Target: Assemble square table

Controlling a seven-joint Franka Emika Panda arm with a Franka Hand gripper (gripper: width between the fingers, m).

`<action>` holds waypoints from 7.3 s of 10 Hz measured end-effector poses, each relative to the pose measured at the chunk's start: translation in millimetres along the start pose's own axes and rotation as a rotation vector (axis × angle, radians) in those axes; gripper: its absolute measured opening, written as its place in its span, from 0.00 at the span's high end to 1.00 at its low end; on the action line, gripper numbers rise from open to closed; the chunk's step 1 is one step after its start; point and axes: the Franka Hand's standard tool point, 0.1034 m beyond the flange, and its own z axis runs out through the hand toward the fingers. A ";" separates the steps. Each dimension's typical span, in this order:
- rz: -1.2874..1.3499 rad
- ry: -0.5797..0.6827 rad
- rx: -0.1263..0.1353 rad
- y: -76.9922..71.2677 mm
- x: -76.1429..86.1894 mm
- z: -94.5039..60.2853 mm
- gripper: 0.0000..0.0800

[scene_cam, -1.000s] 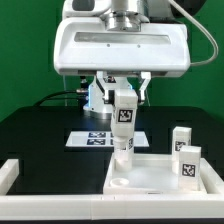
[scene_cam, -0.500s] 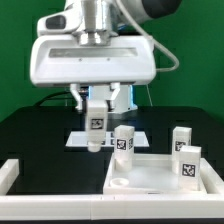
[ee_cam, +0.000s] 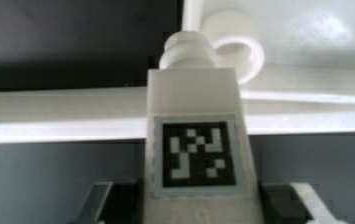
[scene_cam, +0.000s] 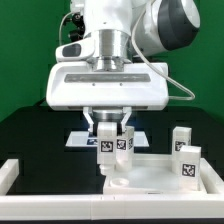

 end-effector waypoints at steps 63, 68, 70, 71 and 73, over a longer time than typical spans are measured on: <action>0.933 -0.596 -0.061 -34.0 -8.5 39.2 0.29; 0.338 -0.494 0.040 -23.8 4.4 44.0 0.19; 0.117 -0.426 0.086 -27.3 4.7 47.7 0.19; 0.154 -0.429 0.076 -26.9 4.5 48.0 0.21; 0.232 -0.433 0.060 -27.5 3.8 48.4 0.42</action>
Offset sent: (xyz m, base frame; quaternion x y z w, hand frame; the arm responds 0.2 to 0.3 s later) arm 0.0023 0.0147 -0.0020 0.0041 0.0067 0.0218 0.9997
